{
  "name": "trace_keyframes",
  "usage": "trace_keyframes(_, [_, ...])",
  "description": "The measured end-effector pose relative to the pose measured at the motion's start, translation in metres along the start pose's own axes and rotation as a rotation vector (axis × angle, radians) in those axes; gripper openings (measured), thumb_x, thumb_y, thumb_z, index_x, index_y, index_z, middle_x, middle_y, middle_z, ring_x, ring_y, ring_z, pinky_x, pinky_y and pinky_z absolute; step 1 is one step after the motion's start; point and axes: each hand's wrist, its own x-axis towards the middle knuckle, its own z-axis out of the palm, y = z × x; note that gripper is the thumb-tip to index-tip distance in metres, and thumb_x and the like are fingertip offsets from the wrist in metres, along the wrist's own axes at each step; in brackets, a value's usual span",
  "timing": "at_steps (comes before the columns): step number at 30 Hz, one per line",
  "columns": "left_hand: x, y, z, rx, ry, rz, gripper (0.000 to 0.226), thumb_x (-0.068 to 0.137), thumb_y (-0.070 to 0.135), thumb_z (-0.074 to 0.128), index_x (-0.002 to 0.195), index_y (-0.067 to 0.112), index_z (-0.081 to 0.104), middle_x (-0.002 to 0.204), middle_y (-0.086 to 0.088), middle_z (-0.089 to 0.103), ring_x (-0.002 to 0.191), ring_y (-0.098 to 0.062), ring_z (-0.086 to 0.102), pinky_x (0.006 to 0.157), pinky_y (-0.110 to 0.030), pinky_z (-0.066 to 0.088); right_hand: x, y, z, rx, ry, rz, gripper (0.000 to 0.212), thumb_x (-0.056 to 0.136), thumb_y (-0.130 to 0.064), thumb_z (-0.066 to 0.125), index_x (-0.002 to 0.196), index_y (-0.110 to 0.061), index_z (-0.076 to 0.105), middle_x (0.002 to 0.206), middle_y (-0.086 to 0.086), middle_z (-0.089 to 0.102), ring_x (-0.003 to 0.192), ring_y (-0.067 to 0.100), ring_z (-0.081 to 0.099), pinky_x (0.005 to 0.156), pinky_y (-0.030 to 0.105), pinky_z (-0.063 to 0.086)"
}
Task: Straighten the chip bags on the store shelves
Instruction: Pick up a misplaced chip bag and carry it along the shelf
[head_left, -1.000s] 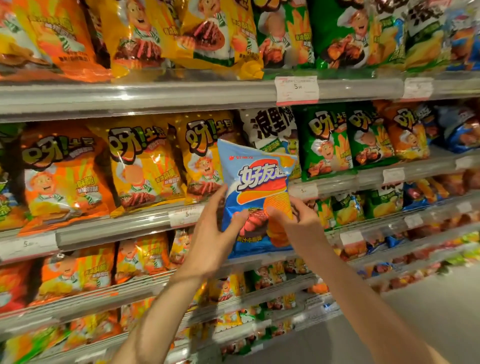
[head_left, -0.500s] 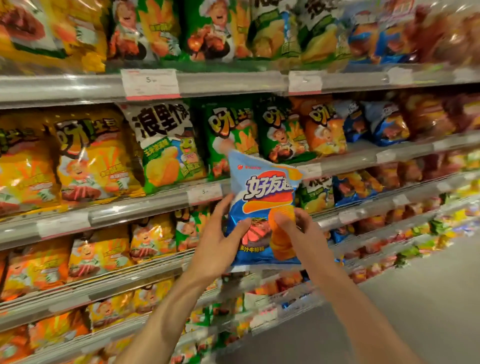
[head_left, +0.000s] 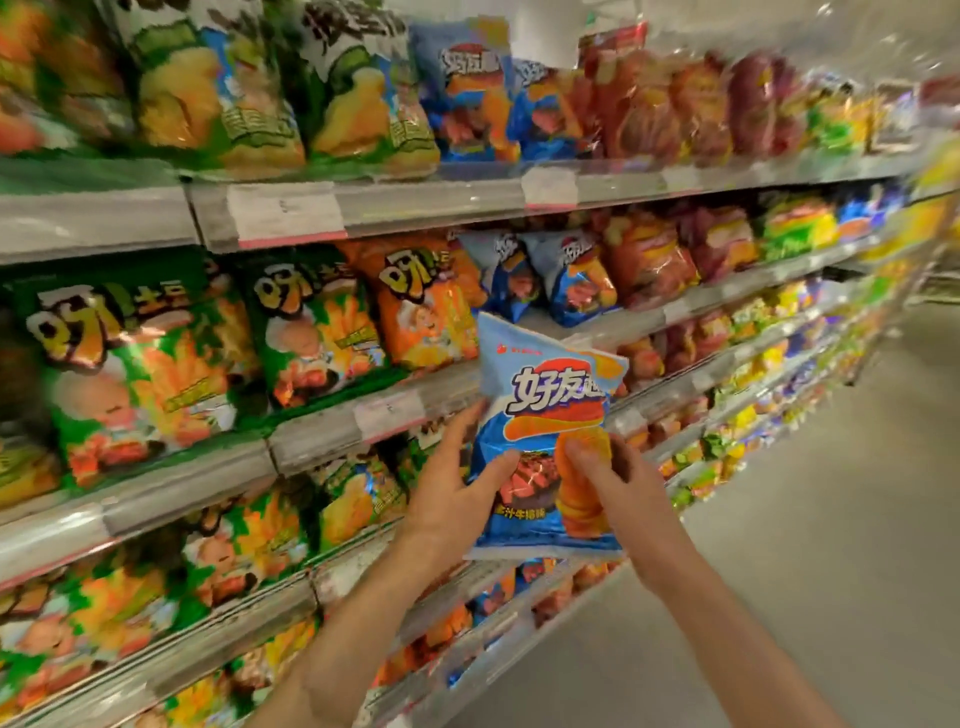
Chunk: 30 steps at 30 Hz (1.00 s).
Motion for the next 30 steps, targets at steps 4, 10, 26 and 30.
trace_keyframes(4, [0.056, -0.004, 0.038, -0.058, -0.026, 0.039, 0.046, 0.097, 0.025, 0.062, 0.133, 0.048, 0.045, 0.122, 0.034, 0.059, 0.109, 0.017, 0.056, 0.084, -0.007, 0.047, 0.064, 0.004, -0.029, -0.032, 0.039, -0.001, 0.044, 0.081, -0.058, 0.073, 0.113, -0.029, 0.066, 0.097, 0.0, 0.074, 0.085, 0.02, 0.073, 0.077, 0.05, 0.062])
trace_keyframes(10, [0.143, -0.004, 0.067, -0.072, 0.031, 0.055, 0.052, 0.098, 0.029, 0.059, 0.146, 0.031, 0.04, 0.133, 0.013, 0.059, 0.111, 0.008, 0.059, 0.09, -0.021, 0.054, 0.16, -0.013, -0.053, -0.069, -0.031, -0.068, 0.06, 0.071, -0.074, 0.07, 0.117, -0.035, 0.064, 0.095, -0.01, 0.074, 0.088, 0.013, 0.073, 0.077, 0.04, 0.062])
trace_keyframes(26, [0.258, 0.005, 0.082, 0.207, 0.378, 0.023, 0.075, 0.082, 0.063, 0.066, 0.145, 0.052, 0.028, 0.135, 0.022, 0.057, 0.123, -0.001, 0.055, 0.107, -0.036, 0.044, 0.352, -0.049, -0.023, 0.01, -0.377, -0.173, 0.037, 0.087, -0.046, 0.073, 0.117, -0.027, 0.061, 0.102, -0.008, 0.072, 0.092, 0.01, 0.07, 0.076, 0.03, 0.054])
trace_keyframes(30, [0.287, -0.005, 0.082, 0.294, 0.472, -0.033, 0.088, 0.07, 0.065, 0.075, 0.143, 0.058, 0.026, 0.14, 0.012, 0.053, 0.126, -0.009, 0.055, 0.106, -0.042, 0.046, 0.384, -0.054, -0.012, 0.003, -0.484, -0.269, 0.037, 0.091, -0.04, 0.071, 0.12, -0.021, 0.059, 0.101, -0.002, 0.073, 0.092, 0.016, 0.07, 0.08, 0.034, 0.055])
